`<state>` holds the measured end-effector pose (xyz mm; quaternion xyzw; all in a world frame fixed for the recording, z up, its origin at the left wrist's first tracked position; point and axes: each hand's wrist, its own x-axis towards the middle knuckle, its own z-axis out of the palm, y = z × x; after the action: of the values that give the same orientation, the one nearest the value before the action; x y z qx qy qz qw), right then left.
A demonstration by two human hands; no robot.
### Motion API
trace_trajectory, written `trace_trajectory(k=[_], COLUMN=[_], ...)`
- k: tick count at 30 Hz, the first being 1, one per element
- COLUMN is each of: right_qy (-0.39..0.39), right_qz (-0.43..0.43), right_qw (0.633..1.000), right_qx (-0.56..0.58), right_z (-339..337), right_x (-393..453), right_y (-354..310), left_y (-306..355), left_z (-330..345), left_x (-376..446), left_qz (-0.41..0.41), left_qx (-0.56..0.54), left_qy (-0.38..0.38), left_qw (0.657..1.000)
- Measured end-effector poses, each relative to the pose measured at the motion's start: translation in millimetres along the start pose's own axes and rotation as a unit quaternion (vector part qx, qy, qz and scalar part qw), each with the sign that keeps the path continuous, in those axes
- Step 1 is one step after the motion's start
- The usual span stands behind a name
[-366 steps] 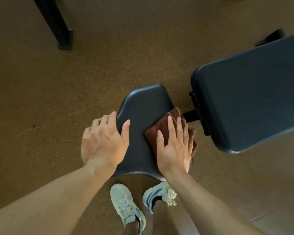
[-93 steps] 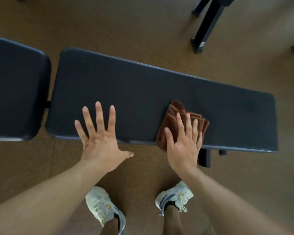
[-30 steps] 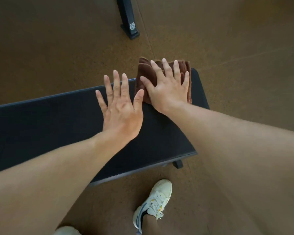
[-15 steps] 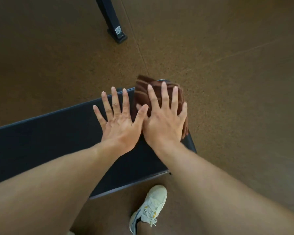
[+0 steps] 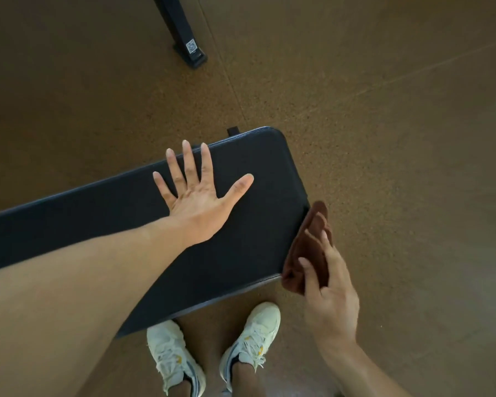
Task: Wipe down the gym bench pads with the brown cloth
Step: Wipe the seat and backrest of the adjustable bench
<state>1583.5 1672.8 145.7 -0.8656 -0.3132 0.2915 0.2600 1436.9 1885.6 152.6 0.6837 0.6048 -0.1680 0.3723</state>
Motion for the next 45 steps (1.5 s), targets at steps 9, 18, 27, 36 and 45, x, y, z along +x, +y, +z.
trace_trajectory(k=[9,18,27,36,45], right_qy=[0.061,-0.082,-0.074,0.316,0.024], right_qz=[0.035,0.154,0.324,0.158,-0.005], right_qw=[0.997,0.891,0.792,0.879,0.995], right_qx=[0.018,0.420,0.512,0.319,-0.096], right_z=[50.2,17.8,52.7,-13.1,-12.0], right_x=[-70.4,-106.6,-106.2,-79.6,16.5], right_y=[-11.6,-87.7,-99.1,-115.2,-102.7], left_y=[-11.9,-52.3,-64.1,-68.8,-86.5], left_z=[-12.9,0.7,-11.7,3.0,13.9], left_x=[-2.4,-107.2,-155.5,-175.3,-147.3], left_qz=[0.030,0.119,0.040,0.039,-0.023], left_qx=[-0.083,-0.355,-0.557,-0.533,-0.373], left_qy=[-0.016,-0.121,0.003,0.015,0.038], left_qw=[0.996,0.919,0.830,0.845,0.927])
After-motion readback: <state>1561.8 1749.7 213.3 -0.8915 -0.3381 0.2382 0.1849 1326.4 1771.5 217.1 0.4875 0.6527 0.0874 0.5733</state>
